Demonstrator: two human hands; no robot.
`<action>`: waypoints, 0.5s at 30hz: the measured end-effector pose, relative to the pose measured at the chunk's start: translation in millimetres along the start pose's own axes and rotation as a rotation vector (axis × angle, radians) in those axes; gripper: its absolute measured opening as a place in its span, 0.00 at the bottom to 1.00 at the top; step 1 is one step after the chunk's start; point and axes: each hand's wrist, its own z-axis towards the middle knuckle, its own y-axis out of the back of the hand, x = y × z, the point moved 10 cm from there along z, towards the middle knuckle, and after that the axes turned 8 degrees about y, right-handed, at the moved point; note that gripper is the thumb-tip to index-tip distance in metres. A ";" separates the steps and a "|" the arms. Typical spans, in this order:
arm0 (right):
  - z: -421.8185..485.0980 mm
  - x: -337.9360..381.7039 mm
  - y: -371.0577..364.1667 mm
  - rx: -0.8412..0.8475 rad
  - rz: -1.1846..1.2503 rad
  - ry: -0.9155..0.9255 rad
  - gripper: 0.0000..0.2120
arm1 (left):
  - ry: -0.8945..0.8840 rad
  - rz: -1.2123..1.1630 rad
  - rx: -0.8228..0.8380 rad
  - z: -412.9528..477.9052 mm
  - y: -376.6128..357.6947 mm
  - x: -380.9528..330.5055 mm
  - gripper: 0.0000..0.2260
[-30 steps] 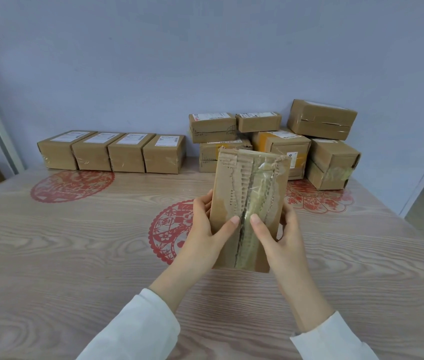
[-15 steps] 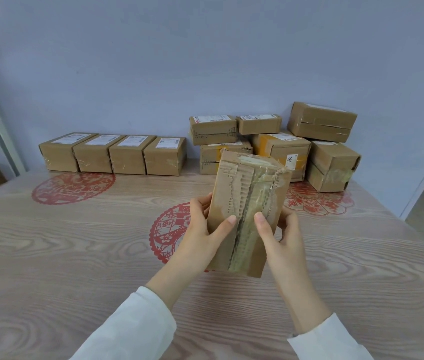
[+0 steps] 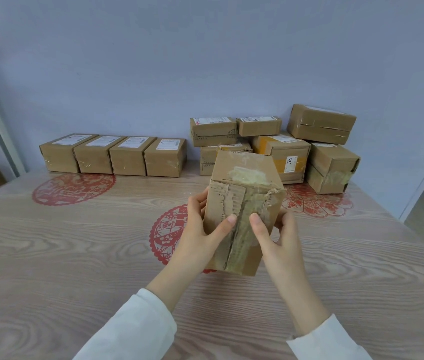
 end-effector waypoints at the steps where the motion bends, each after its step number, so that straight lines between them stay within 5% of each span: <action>1: 0.4 1.0 0.4 0.000 0.001 0.001 0.16 | 0.000 -0.006 0.002 -0.2 0.2 -0.2 0.32; 9: -0.3 4.4 0.3 0.012 -0.014 0.009 0.21 | -0.005 -0.021 0.005 -1.7 -0.1 0.1 0.29; 15: 5.2 14.4 4.9 0.039 -0.088 0.078 0.41 | -0.024 0.035 0.018 -0.8 1.4 -1.2 0.28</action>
